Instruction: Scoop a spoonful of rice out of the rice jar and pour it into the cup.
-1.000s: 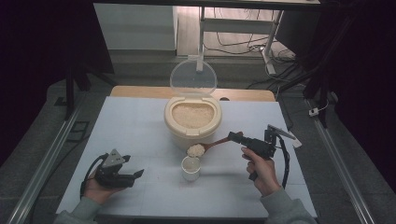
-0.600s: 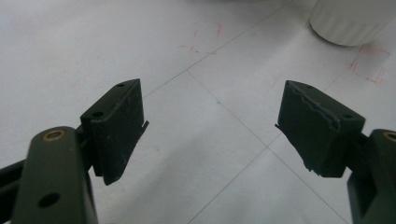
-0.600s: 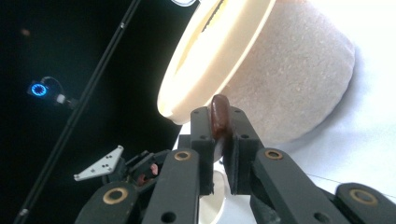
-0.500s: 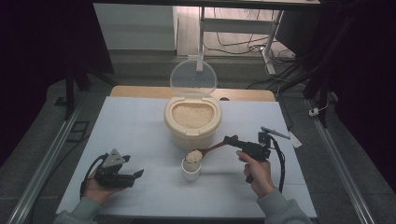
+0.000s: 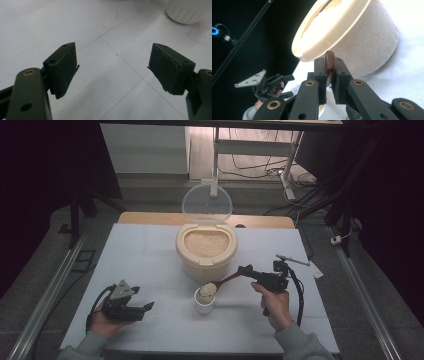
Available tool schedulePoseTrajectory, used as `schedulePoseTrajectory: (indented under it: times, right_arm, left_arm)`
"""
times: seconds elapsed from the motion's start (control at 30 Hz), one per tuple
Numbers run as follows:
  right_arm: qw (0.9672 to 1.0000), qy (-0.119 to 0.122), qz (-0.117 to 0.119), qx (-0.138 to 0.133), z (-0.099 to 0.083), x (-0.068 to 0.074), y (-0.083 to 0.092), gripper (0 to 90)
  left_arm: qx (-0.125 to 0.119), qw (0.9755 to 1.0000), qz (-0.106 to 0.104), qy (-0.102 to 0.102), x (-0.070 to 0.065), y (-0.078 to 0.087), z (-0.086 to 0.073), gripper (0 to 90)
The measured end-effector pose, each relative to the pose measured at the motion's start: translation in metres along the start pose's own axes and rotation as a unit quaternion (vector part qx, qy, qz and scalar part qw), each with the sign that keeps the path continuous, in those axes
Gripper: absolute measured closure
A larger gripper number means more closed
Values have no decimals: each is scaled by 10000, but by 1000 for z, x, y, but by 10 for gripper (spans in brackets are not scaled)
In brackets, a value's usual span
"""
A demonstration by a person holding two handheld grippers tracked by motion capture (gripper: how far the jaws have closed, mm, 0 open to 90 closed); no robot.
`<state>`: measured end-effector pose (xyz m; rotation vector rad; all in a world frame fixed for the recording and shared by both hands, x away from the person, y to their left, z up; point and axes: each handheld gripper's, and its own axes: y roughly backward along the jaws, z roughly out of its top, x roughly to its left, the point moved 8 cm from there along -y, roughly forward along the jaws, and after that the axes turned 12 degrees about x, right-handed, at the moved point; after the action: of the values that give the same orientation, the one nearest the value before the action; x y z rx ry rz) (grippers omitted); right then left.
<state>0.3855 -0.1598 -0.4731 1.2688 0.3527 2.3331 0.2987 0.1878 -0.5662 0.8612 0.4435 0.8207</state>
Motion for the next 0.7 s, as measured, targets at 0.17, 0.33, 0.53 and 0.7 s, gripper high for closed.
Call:
schedulePoseTrajectory:
  times: [0.17,0.33,0.53,0.7]
  right_arm:
    - [9998,167,-98,56,0,6,-2,827]
    - [9991,389,-178,73,1,13,-2,828]
    - [9982,545,-251,63,2,17,-2,828]
    - [9965,766,-314,60,1,21,-2,828]
  left_arm:
    - [4,10000,-1,-6,0,0,0,228]
    - [3,10000,0,-4,0,0,0,228]
    - [2,10000,-4,-6,0,0,0,228]
    - [6,10000,-2,-11,0,0,0,228]
